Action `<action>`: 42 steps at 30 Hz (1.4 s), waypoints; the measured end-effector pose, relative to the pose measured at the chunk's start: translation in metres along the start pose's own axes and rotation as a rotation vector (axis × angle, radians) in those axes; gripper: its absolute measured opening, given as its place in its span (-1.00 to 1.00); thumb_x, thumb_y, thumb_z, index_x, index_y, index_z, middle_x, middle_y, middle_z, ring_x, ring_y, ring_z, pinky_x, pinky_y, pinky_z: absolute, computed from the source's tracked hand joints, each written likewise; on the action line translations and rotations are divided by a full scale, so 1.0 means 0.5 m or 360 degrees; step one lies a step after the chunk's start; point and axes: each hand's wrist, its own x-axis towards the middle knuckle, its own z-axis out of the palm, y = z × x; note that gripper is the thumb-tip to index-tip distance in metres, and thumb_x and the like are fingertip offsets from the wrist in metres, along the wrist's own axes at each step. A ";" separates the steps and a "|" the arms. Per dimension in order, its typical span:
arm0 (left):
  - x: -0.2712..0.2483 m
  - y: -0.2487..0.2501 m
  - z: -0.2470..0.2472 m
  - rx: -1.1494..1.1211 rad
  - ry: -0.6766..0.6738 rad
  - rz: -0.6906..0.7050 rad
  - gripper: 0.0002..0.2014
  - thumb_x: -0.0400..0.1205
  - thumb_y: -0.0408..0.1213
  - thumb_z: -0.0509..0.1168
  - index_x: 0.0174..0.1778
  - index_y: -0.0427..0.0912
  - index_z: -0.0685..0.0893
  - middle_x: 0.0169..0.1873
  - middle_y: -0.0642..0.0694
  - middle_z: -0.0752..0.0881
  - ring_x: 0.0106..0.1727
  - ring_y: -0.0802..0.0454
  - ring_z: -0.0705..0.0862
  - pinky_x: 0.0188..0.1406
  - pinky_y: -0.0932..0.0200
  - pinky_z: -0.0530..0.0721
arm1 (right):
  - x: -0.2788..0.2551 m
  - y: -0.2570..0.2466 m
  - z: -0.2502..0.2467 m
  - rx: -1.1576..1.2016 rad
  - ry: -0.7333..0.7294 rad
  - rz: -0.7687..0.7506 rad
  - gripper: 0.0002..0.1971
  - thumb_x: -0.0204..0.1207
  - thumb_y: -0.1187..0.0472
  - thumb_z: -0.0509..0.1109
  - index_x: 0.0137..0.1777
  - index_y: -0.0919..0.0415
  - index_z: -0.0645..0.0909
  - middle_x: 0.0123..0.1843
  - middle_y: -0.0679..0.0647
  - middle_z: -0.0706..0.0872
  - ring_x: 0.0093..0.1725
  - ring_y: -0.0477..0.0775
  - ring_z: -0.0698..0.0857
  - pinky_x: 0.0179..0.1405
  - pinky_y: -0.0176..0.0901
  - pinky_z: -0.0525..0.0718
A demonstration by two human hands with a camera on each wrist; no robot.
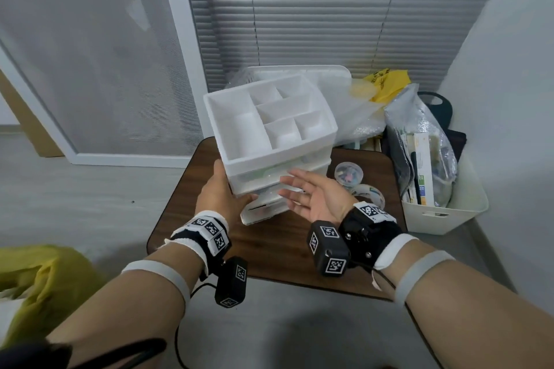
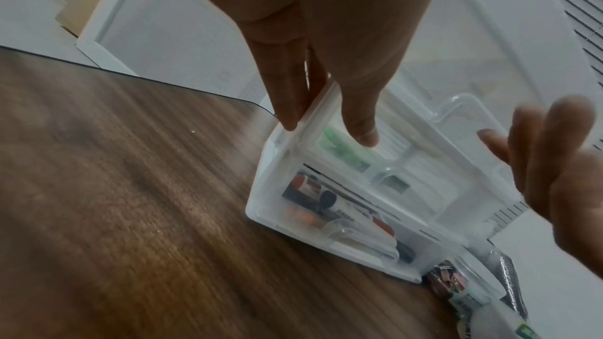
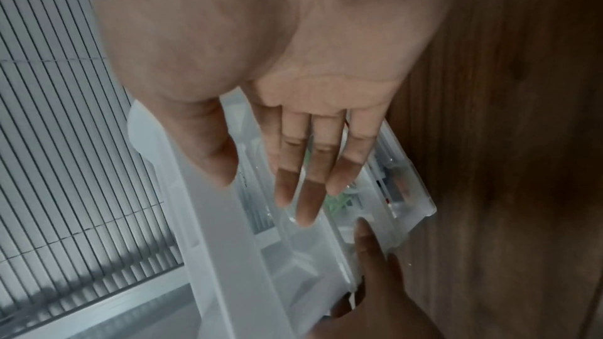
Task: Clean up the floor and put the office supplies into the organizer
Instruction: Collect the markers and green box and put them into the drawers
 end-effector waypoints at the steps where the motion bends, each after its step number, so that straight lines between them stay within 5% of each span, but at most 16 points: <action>1: -0.003 0.004 0.000 0.0060 0.0010 -0.0006 -0.27 0.32 0.02 0.61 0.25 0.17 0.28 -0.06 0.08 0.68 -0.09 -0.11 0.70 -0.02 -0.05 0.74 | -0.001 0.000 0.000 -0.0008 0.0033 -0.0009 -0.75 0.58 0.12 0.42 0.19 0.22 0.66 0.08 0.11 0.83 -0.05 0.11 0.81 0.08 -0.03 0.66; 5: -0.009 0.002 0.000 0.0233 0.0035 0.0025 -0.49 0.46 -0.04 0.44 0.17 0.01 0.29 -0.12 -0.09 0.70 -0.18 -0.23 0.68 -0.17 -0.09 0.70 | -0.015 0.005 -0.029 -0.0189 0.0184 -0.0060 -0.69 0.41 -0.09 0.53 -0.06 0.16 0.71 0.00 0.11 0.84 -0.03 0.05 0.78 0.00 -0.08 0.69; 8: -0.011 -0.020 0.003 0.0083 0.0001 0.0110 -0.46 0.44 -0.13 0.53 0.14 0.06 0.31 -0.15 -0.02 0.70 -0.17 -0.09 0.73 -0.18 -0.01 0.71 | -0.035 0.006 -0.064 -0.0268 0.0210 -0.0040 -0.63 0.30 -0.15 0.56 -0.11 0.15 0.71 -0.01 0.13 0.86 -0.04 0.05 0.80 0.00 -0.09 0.70; 13: -0.020 -0.036 -0.005 -0.0124 -0.0042 0.0147 -0.42 0.46 -0.20 0.57 0.21 0.08 0.34 -0.13 0.06 0.67 -0.17 0.15 0.70 -0.24 0.21 0.60 | -0.071 -0.008 -0.108 -0.0587 0.0027 0.0109 -0.72 0.49 0.05 0.49 0.05 0.25 0.76 0.05 0.19 0.84 -0.05 0.06 0.79 -0.02 -0.12 0.66; 16: -0.018 -0.038 -0.005 -0.0154 -0.0055 0.0148 -0.43 0.47 -0.20 0.56 0.25 0.01 0.35 -0.08 -0.04 0.69 -0.15 0.09 0.71 -0.24 0.22 0.59 | -0.061 -0.012 -0.165 -0.1374 0.0484 -0.0195 -0.95 0.50 0.23 0.48 -0.08 0.14 0.75 -0.12 0.10 0.70 -0.23 0.00 0.66 -0.22 -0.13 0.60; 18: -0.016 -0.040 -0.003 -0.0184 -0.0062 0.0142 -0.42 0.47 -0.22 0.56 0.25 0.02 0.34 -0.06 -0.09 0.70 -0.12 -0.01 0.74 -0.15 0.11 0.67 | -0.038 -0.016 -0.213 -0.2184 0.0833 -0.0369 -0.84 0.43 0.13 0.51 -0.01 0.00 0.67 0.05 0.00 0.58 -0.11 -0.02 0.65 -0.08 -0.11 0.61; 21: -0.021 -0.033 -0.003 -0.0276 -0.0083 0.0158 -0.45 0.50 -0.28 0.53 0.26 0.00 0.35 -0.03 -0.06 0.69 -0.08 0.06 0.73 -0.06 0.06 0.73 | -0.011 -0.002 -0.244 -0.2699 0.0824 -0.0209 -0.64 0.40 0.05 0.51 0.18 -0.01 0.56 0.25 -0.01 0.52 0.07 0.12 0.69 0.12 -0.03 0.68; 24: -0.020 -0.033 -0.009 -0.0334 -0.0101 0.0208 -0.56 0.54 -0.41 0.47 0.24 -0.06 0.44 0.04 -0.09 0.67 -0.05 0.18 0.68 -0.08 0.33 0.71 | 0.006 0.008 -0.254 -0.2691 0.0877 -0.0203 -0.69 0.43 0.09 0.54 0.12 0.14 0.62 0.19 0.13 0.67 0.06 0.16 0.69 0.02 -0.13 0.64; 27: -0.006 -0.041 -0.022 -0.0235 -0.0034 0.0214 -0.63 0.51 -0.38 0.47 0.19 -0.10 0.55 0.13 -0.16 0.63 0.01 0.11 0.65 0.03 0.32 0.64 | -0.005 -0.005 -0.256 -0.2646 0.1044 -0.0298 -0.75 0.47 0.09 0.52 0.07 0.19 0.73 0.20 0.22 0.62 -0.03 0.19 0.66 -0.01 -0.16 0.61; 29: 0.000 -0.036 -0.028 -0.0200 0.0009 0.0199 -0.68 0.51 -0.50 0.38 0.15 -0.20 0.59 0.15 -0.26 0.59 -0.02 0.17 0.58 0.06 0.44 0.54 | -0.025 -0.028 -0.252 -0.2566 0.1187 -0.0509 -0.69 0.50 0.09 0.46 0.16 0.25 0.70 0.21 0.31 0.57 0.05 0.31 0.65 0.14 0.00 0.64; 33: 0.004 -0.008 -0.045 -0.0303 0.0143 0.0147 -0.68 0.49 -0.59 0.18 0.08 -0.20 0.59 0.11 -0.29 0.64 0.02 -0.03 0.65 0.08 0.20 0.63 | -0.094 -0.107 -0.195 -0.2418 0.1485 -0.1180 -0.67 0.53 0.08 0.40 0.15 0.32 0.60 0.18 0.33 0.53 0.17 0.37 0.55 0.19 0.07 0.49; 37: -0.003 0.037 -0.064 -0.0460 0.0187 0.0032 -0.75 0.59 -0.51 0.14 0.04 -0.09 0.56 0.03 -0.15 0.72 0.07 -0.14 0.68 0.16 -0.02 0.66 | -0.141 -0.157 -0.079 -0.2200 0.0939 -0.1685 -0.81 0.53 0.10 0.41 -0.06 0.22 0.55 0.00 0.06 0.45 -0.04 0.09 0.51 -0.07 -0.17 0.48; 39: -0.014 0.057 -0.078 -0.0542 0.0194 -0.0018 -0.85 0.67 -0.41 0.16 0.06 -0.10 0.55 -0.04 -0.08 0.70 0.04 -0.13 0.67 0.11 0.04 0.65 | -0.146 -0.156 -0.022 -0.2365 0.0522 -0.1622 -0.82 0.51 0.09 0.44 -0.16 0.16 0.52 -0.08 0.01 0.43 -0.14 0.00 0.46 -0.17 -0.25 0.45; 42: -0.031 0.083 -0.096 -0.0687 0.0131 -0.0051 -0.86 0.73 -0.21 0.18 0.17 -0.11 0.51 -0.04 0.03 0.66 0.02 -0.05 0.65 -0.09 0.26 0.59 | -0.122 -0.135 0.024 -0.2785 0.0148 -0.1300 -0.77 0.50 0.02 0.47 -0.05 0.18 0.61 -0.03 0.03 0.46 0.00 0.04 0.49 0.03 -0.12 0.48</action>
